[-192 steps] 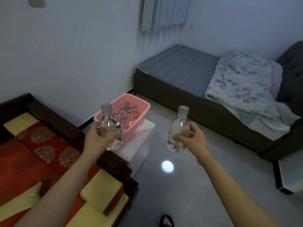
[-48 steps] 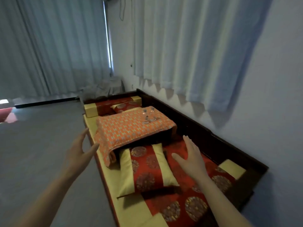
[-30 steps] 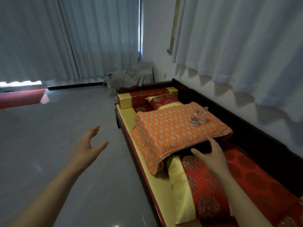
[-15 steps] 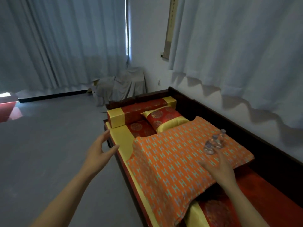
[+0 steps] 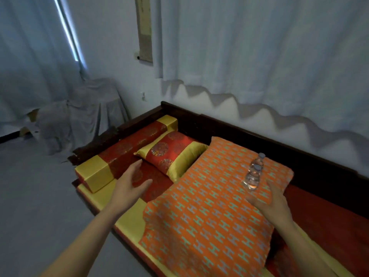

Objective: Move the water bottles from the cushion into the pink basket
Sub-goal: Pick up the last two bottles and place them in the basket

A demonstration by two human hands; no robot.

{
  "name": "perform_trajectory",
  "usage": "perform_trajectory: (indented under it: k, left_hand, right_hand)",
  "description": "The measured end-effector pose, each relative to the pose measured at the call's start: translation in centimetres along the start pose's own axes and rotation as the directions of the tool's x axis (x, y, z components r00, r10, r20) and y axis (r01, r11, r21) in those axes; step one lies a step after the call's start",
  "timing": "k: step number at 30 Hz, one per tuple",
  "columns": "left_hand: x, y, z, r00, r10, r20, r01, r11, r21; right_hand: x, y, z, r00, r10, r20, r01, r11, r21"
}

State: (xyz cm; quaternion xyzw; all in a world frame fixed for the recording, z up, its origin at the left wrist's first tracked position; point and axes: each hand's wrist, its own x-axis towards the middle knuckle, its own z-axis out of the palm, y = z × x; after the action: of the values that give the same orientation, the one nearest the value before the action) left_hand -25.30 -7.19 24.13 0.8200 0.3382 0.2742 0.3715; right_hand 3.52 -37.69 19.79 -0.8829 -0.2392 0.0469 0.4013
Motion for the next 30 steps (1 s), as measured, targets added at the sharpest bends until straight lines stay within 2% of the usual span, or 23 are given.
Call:
perform_trajectory:
  k: [6,14,18,20,23,30]
  left_hand:
    - [8.6,-0.7,6.7,0.979,0.072,0.192,-0.063,0.997,-0.053]
    - [17.6,2.2,20.6,0.880,0.177,0.441,-0.106,0.978,-0.181]
    - [21.6,3.1,26.9,0.833,0.201,0.515,-0.101,0.971,-0.217]
    - [23.3,3.2,30.7,0.809,0.190,0.556,-0.089,0.975,-0.204]
    - [25.5,3.0,35.7,0.722,0.216,0.658,-0.121,0.975,-0.187]
    - [31.8,4.5,47.9,0.496,0.256,0.830,-0.168,0.966,-0.198]
  right_hand:
    - [2.0,0.8,0.9,0.984,0.167,-0.056,-0.166,0.986,0.031]
    - [7.9,5.9,1.8,0.936,0.342,-0.079,-0.330,0.934,0.139]
    - [12.0,7.8,3.4,0.935,0.328,-0.136,-0.296,0.932,0.208]
    - [14.5,9.4,4.4,0.925,0.373,-0.070,-0.352,0.913,0.204]
    - [16.9,11.7,6.4,0.923,0.384,-0.027,-0.377,0.917,0.129]
    - [20.0,15.8,10.4,0.931,0.361,0.051,-0.360,0.886,0.291]
